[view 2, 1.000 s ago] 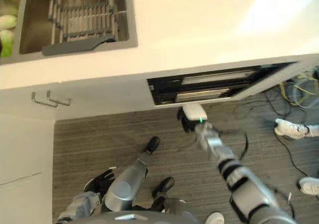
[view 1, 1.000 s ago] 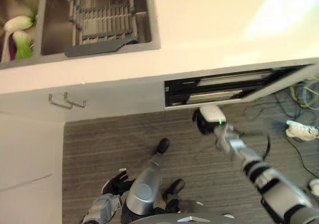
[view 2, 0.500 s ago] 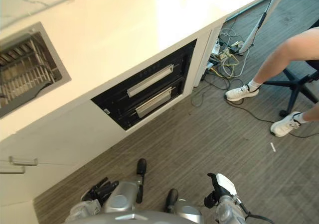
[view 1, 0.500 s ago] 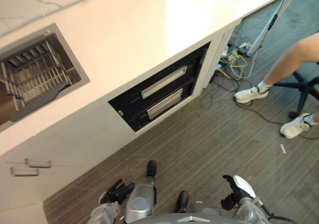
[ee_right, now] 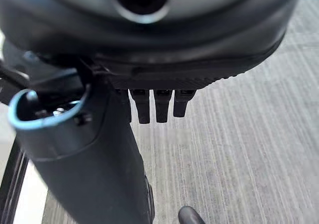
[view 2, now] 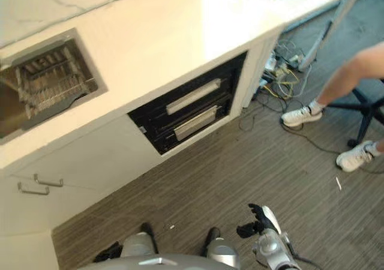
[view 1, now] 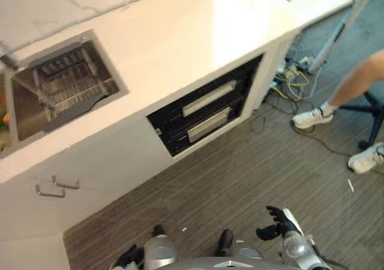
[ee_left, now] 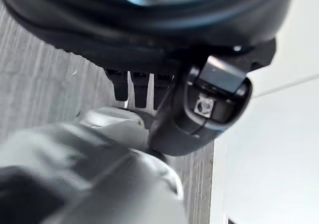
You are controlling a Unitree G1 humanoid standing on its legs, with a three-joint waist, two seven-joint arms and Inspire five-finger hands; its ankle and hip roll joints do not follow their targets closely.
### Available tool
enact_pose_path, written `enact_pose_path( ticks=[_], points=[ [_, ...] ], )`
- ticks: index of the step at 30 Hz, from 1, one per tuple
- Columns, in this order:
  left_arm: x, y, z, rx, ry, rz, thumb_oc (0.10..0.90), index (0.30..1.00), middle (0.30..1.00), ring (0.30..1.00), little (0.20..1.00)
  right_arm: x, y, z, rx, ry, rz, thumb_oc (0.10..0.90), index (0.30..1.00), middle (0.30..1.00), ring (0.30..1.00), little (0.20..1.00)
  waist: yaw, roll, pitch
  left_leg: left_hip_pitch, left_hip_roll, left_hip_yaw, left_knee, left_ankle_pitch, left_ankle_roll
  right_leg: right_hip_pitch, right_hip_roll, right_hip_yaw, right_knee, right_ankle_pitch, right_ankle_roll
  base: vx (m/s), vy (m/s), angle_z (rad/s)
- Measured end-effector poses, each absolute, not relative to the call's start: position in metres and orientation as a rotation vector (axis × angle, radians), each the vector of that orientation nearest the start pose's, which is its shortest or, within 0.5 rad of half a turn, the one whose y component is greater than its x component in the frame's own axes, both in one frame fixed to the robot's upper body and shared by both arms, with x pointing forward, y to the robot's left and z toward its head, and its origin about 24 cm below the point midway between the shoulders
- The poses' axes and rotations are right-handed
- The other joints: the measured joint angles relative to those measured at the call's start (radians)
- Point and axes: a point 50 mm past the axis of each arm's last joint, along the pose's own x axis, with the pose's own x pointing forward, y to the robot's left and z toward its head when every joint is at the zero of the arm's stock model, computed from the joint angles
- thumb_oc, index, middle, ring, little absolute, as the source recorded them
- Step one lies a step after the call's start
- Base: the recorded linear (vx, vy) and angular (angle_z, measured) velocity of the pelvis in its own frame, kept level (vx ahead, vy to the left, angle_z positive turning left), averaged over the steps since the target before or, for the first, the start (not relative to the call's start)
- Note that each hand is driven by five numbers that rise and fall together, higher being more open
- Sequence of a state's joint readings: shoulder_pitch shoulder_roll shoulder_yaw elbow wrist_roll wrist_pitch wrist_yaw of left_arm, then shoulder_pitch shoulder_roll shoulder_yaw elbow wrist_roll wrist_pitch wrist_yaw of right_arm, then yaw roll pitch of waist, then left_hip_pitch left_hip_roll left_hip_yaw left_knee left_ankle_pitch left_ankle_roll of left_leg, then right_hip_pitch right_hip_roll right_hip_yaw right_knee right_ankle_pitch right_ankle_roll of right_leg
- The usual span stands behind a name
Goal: Place the dishes in the dishwasher.
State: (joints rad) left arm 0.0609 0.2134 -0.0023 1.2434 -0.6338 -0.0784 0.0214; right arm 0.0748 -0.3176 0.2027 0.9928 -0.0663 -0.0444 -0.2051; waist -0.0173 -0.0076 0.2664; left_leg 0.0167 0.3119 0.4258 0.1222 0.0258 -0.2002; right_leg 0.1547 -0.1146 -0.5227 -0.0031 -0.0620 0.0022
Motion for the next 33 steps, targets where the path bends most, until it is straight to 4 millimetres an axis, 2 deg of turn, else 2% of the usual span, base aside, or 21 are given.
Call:
enact_pose_path(
  ticks=[1, 2, 3, 4, 5, 6, 7, 8, 9, 10, 11, 14, 15, 16, 18, 19, 20, 24, 28, 31, 33],
  points=[
    [0.069, 0.239, -0.163, -0.286, 1.120, 0.524, 0.800, 0.900, 0.900, 0.900, 0.900, 0.105, -0.259, -0.141, -0.525, 1.030, -0.152, 0.800, 0.900, 0.900, 0.900, 0.900, 0.001, 0.010, -0.007, 0.001, -0.008, -0.029, -0.025, 0.005, 0.007, -0.004, -0.011, 0.000, 0.018, 0.000, 0.004, 0.03, 0.488, 1.43],
    [0.082, 0.224, -0.163, -0.201, 1.116, 0.391, 0.800, 0.900, 0.900, 0.900, 0.900, 0.087, -0.271, -0.145, -0.457, 1.105, -0.249, 0.800, 0.900, 0.900, 0.900, 0.900, 0.010, 0.032, -0.025, 0.015, -0.078, -0.111, -0.093, 0.037, 0.068, -0.004, -0.062, -0.012, 0.085, -0.020, 0.042, 0.01, 0.516, 1.44],
    [0.086, 0.219, -0.163, -0.161, 1.122, 0.330, 0.800, 0.900, 0.900, 0.900, 0.900, 0.076, -0.276, -0.147, -0.421, 1.146, -0.302, 0.800, 0.900, 0.900, 0.900, 0.900, 0.010, 0.033, -0.040, 0.029, -0.107, -0.121, -0.127, -0.004, 0.101, -0.002, -0.100, -0.034, 0.136, -0.039, 0.069, -0.02, 0.503, 1.56],
    [0.089, 0.223, -0.162, -0.101, 1.120, 0.284, 0.800, 0.900, 0.900, 0.900, 0.900, 0.062, -0.270, -0.153, -0.376, 1.201, -0.330, 0.800, 0.900, 0.900, 0.900, 0.900, 0.021, 0.000, -0.059, 0.044, -0.172, -0.150, -0.158, 0.006, 0.122, -0.003, -0.165, -0.047, 0.195, -0.053, 0.091, -0.01, 0.341, 1.25],
    [0.091, 0.225, -0.161, -0.063, 1.117, 0.258, 0.800, 0.900, 0.900, 0.900, 0.900, 0.053, -0.266, -0.157, -0.347, 1.241, -0.335, 0.800, 0.900, 0.900, 0.900, 0.900, 0.033, -0.016, -0.071, 0.045, -0.210, -0.179, -0.164, -0.001, 0.148, -0.010, -0.212, -0.049, 0.258, -0.053, 0.091, -0.02, 0.224, 1.25],
    [0.097, 0.224, -0.160, -0.042, 1.110, 0.230, 0.800, 0.900, 0.900, 0.900, 0.900, 0.043, -0.262, -0.160, -0.346, 1.289, -0.314, 0.800, 0.900, 0.900, 0.900, 0.900, 0.036, -0.018, -0.074, 0.047, -0.253, -0.237, -0.169, -0.005, 0.179, -0.031, -0.270, -0.040, 0.360, -0.050, 0.082, 0.11, 0.304, 1.92],
    [0.103, 0.225, -0.159, -0.039, 1.114, 0.239, 0.800, 0.900, 0.900, 0.900, 0.900, 0.036, -0.251, -0.165, -0.371, 1.327, -0.227, 0.800, 0.900, 0.900, 0.900, 0.900, 0.017, -0.013, -0.095, 0.037, -0.287, -0.320, -0.181, 0.005, 0.206, -0.080, -0.264, 0.129, 0.431, -0.077, 0.111, 0.14, 0.255, 1.72],
    [0.102, 0.226, -0.159, -0.061, 1.112, 0.262, 0.800, 0.900, 0.900, 0.900, 0.900, 0.043, -0.247, -0.165, -0.377, 1.311, -0.200, 0.800, 0.900, 0.900, 0.900, 0.900, 0.028, -0.001, -0.103, 0.036, -0.301, -0.354, -0.187, -0.006, 0.235, -0.132, -0.220, 0.237, 0.428, -0.098, 0.139, 0.18, 0.269, 1.60],
    [0.097, 0.228, -0.161, -0.097, 1.134, 0.304, 0.800, 0.900, 0.900, 0.900, 0.900, 0.051, -0.244, -0.165, -0.393, 1.292, -0.173, 0.800, 0.900, 0.900, 0.900, 0.900, 0.019, 0.007, -0.103, 0.034, -0.306, -0.388, -0.189, -0.007, 0.250, -0.167, -0.154, 0.365, 0.414, -0.122, 0.148, 0.12, 0.064, 0.82],
    [0.095, 0.228, -0.162, -0.126, 1.149, 0.334, 0.800, 0.900, 0.900, 0.900, 0.900, 0.058, -0.242, -0.164, -0.390, 1.268, -0.162, 0.800, 0.900, 0.900, 0.900, 0.900, 0.010, 0.012, -0.104, 0.038, -0.312, -0.417, -0.197, -0.003, 0.258, -0.190, -0.106, 0.430, 0.399, -0.132, 0.149, 0.12, 0.021, 1.03],
    [0.088, 0.228, -0.165, -0.150, 1.183, 0.364, 0.800, 0.900, 0.900, 0.900, 0.900, 0.065, -0.238, -0.164, -0.373, 1.250, -0.160, 0.800, 0.900, 0.900, 0.900, 0.900, 0.009, 0.011, -0.104, 0.048, -0.324, -0.445, -0.209, 0.000, 0.248, -0.212, -0.082, 0.442, 0.366, -0.132, 0.144, 0.08, 0.004, 0.91],
    [0.071, 0.228, -0.168, -0.153, 1.246, 0.379, 0.800, 0.900, 0.900, 0.900, 0.900, 0.078, -0.232, -0.162, -0.358, 1.197, -0.152, 0.800, 0.900, 0.900, 0.900, 0.900, 0.005, -0.014, -0.106, 0.059, -0.369, -0.509, -0.210, -0.009, 0.283, -0.283, -0.073, 0.418, 0.253, -0.081, 0.130, 0.15, 0.043, 0.83],
    [0.064, 0.229, -0.169, -0.151, 1.261, 0.386, 0.800, 0.900, 0.900, 0.900, 0.900, 0.085, -0.231, -0.160, -0.354, 1.172, -0.150, 0.800, 0.900, 0.900, 0.900, 0.900, 0.009, -0.024, -0.100, 0.076, -0.373, -0.537, -0.211, -0.015, 0.289, -0.317, -0.060, 0.437, 0.228, -0.046, 0.126, 0.18, 0.044, 0.66],
    [0.061, 0.232, -0.169, -0.113, 1.278, 0.364, 0.800, 0.900, 0.900, 0.900, 0.900, 0.093, -0.230, -0.159, -0.348, 1.148, -0.148, 0.800, 0.900, 0.900, 0.900, 0.900, 0.005, -0.023, -0.094, 0.087, -0.371, -0.546, -0.211, -0.018, 0.285, -0.315, -0.040, 0.465, 0.204, -0.017, 0.130, 0.14, 0.002, 0.44],
    [0.052, 0.235, -0.169, -0.050, 1.307, 0.319, 0.800, 0.900, 0.900, 0.900, 0.900, 0.095, -0.229, -0.158, -0.347, 1.140, -0.141, 0.800, 0.900, 0.900, 0.900, 0.900, 0.010, -0.035, -0.091, 0.124, -0.372, -0.551, -0.211, -0.045, 0.278, -0.300, -0.047, 0.443, 0.188, 0.069, 0.104, 0.08, -0.025, 0.16],
    [0.053, 0.236, -0.169, -0.040, 1.301, 0.311, 0.800, 0.900, 0.900, 0.900, 0.900, 0.095, -0.230, -0.158, -0.349, 1.140, -0.142, 0.800, 0.900, 0.900, 0.900, 0.900, 0.010, -0.030, -0.091, 0.135, -0.366, -0.553, -0.211, -0.052, 0.274, -0.288, -0.040, 0.437, 0.182, 0.068, 0.103, 0.10, -0.025, 0.00],
    [0.052, 0.234, -0.169, -0.035, 1.287, 0.294, 0.800, 0.900, 0.900, 0.900, 0.900, 0.098, -0.230, -0.158, -0.349, 1.133, -0.137, 0.800, 0.900, 0.900, 0.900, 0.900, 0.014, -0.015, -0.099, 0.150, -0.337, -0.551, -0.211, -0.070, 0.259, -0.253, -0.010, 0.419, 0.129, 0.072, 0.094, 0.12, -0.037, -0.04],
    [0.060, 0.234, -0.168, 0.007, 1.272, 0.263, 0.800, 0.900, 0.900, 0.900, 0.900, 0.110, -0.225, -0.157, -0.345, 1.112, -0.102, 0.800, 0.900, 0.900, 0.900, 0.900, 0.018, -0.018, -0.104, 0.158, -0.301, -0.492, -0.210, -0.083, 0.238, -0.242, 0.034, 0.421, 0.075, 0.085, 0.072, 0.07, -0.039, -0.30],
    [0.073, 0.228, -0.167, 0.158, 1.251, 0.120, 0.800, 0.900, 0.900, 0.900, 0.900, 0.115, -0.222, -0.155, -0.440, 1.094, -0.007, 0.800, 0.900, 0.900, 0.900, 0.900, 0.005, -0.009, -0.113, 0.178, -0.292, -0.435, -0.205, -0.086, 0.233, -0.233, 0.056, 0.450, 0.055, 0.084, 0.058, 0.05, -0.029, -0.41],
    [0.086, 0.220, -0.166, 0.186, 1.219, 0.066, 0.800, 0.900, 0.900, 0.900, 0.900, 0.111, -0.226, -0.156, -0.468, 1.107, 0.011, 0.800, 0.900, 0.900, 0.900, 0.900, -0.014, 0.006, -0.134, 0.194, -0.291, -0.408, -0.186, -0.093, 0.221, -0.201, 0.061, 0.458, 0.023, 0.087, 0.053, 0.05, -0.052, -0.27],
    [0.090, 0.215, -0.165, 0.198, 1.201, 0.029, 0.800, 0.900, 0.900, 0.900, 0.900, 0.109, -0.226, -0.156, -0.466, 1.117, 0.014, 0.800, 0.900, 0.900, 0.900, 0.900, -0.011, 0.014, -0.153, 0.192, -0.288, -0.387, -0.182, -0.096, 0.217, -0.199, 0.071, 0.478, 0.001, 0.102, 0.047, 0.09, -0.073, -0.34]
  ],
)
